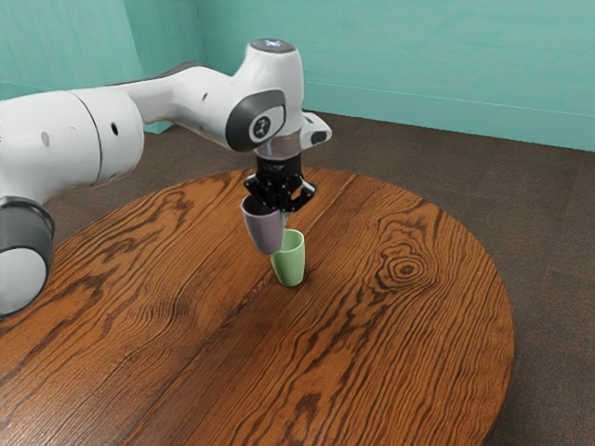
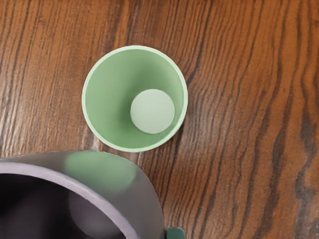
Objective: Place the left cup onto the right cup
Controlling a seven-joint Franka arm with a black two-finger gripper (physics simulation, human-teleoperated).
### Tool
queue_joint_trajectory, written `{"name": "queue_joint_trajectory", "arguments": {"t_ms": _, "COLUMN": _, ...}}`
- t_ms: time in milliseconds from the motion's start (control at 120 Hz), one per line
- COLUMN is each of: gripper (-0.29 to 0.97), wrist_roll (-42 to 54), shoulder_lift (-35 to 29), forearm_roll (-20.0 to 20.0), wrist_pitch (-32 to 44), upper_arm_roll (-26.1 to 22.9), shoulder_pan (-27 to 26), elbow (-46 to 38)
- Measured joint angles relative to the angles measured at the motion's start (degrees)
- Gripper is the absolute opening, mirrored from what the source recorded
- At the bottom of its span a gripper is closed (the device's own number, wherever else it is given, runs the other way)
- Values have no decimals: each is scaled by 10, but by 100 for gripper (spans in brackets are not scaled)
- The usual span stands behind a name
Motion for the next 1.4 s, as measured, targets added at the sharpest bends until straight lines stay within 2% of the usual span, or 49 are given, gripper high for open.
{"name": "queue_joint_trajectory", "arguments": {"t_ms": 333, "gripper": -9, "wrist_roll": 15, "shoulder_lift": 40, "forearm_roll": -24, "wrist_pitch": -4, "upper_arm_roll": 0, "shoulder_pan": 18, "elbow": 53}}
{"name": "queue_joint_trajectory", "arguments": {"t_ms": 967, "gripper": -10, "wrist_roll": 33, "shoulder_lift": 106, "forearm_roll": -26, "wrist_pitch": -28, "upper_arm_roll": 0, "shoulder_pan": 32, "elbow": 141}}
{"name": "queue_joint_trajectory", "arguments": {"t_ms": 1400, "gripper": -11, "wrist_roll": 38, "shoulder_lift": 134, "forearm_roll": -26, "wrist_pitch": -35, "upper_arm_roll": 0, "shoulder_pan": 39, "elbow": 164}}
